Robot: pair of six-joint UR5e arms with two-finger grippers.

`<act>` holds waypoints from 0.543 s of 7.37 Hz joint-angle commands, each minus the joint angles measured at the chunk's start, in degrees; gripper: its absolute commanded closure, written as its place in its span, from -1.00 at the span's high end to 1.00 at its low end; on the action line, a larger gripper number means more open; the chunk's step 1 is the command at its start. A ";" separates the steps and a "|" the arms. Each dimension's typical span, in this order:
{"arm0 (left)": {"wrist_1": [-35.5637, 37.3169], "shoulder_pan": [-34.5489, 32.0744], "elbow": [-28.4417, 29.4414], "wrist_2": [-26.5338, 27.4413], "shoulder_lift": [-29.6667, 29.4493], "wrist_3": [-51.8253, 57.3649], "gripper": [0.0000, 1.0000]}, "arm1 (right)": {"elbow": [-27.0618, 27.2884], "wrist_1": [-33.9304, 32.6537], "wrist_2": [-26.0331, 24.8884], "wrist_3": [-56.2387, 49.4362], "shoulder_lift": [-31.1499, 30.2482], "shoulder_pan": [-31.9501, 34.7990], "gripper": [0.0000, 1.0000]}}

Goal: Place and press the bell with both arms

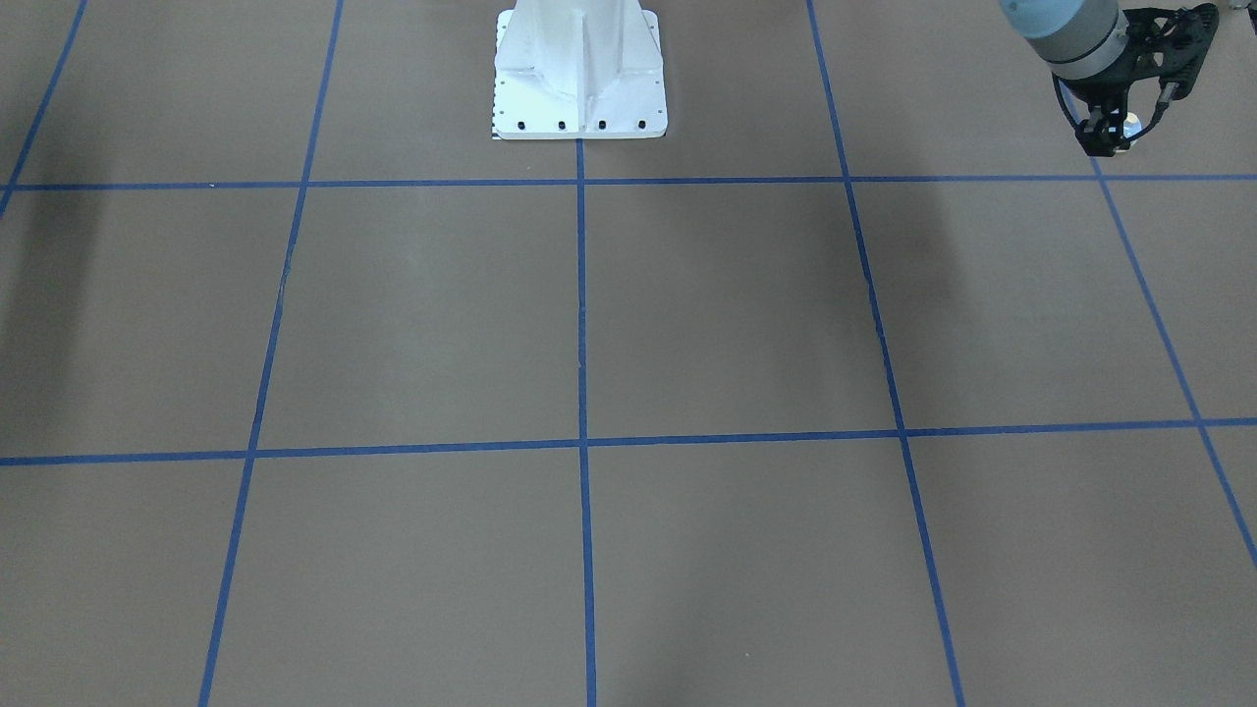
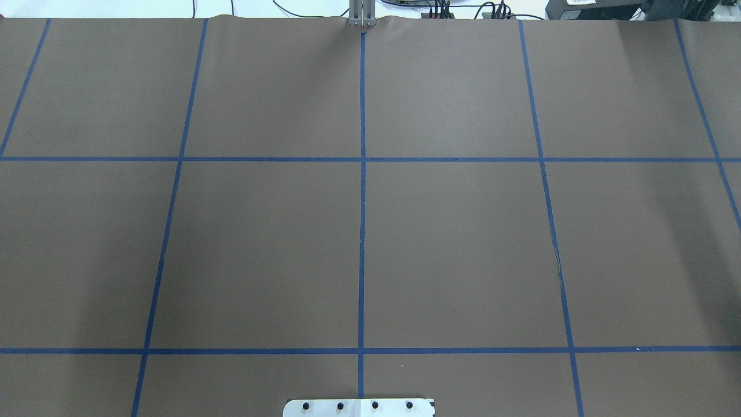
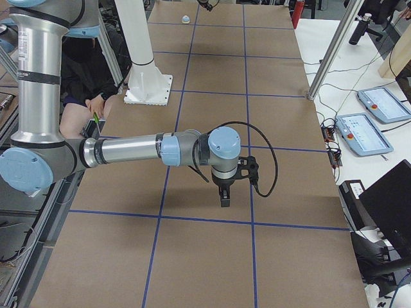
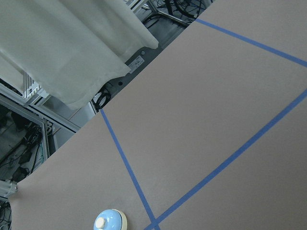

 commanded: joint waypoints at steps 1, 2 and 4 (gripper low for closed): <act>-0.02 9.67 0.07 0.86 3.52 -18.27 1.00 | 0.23 0.09 -0.03 0.00 0.10 0.00 1.00; -0.11 13.27 -0.02 0.68 4.67 -26.87 1.00 | 0.23 0.09 -0.12 0.00 0.10 0.00 1.00; -0.37 18.48 0.33 0.33 7.22 -39.56 1.00 | 0.14 0.09 -0.12 0.00 0.89 0.00 1.00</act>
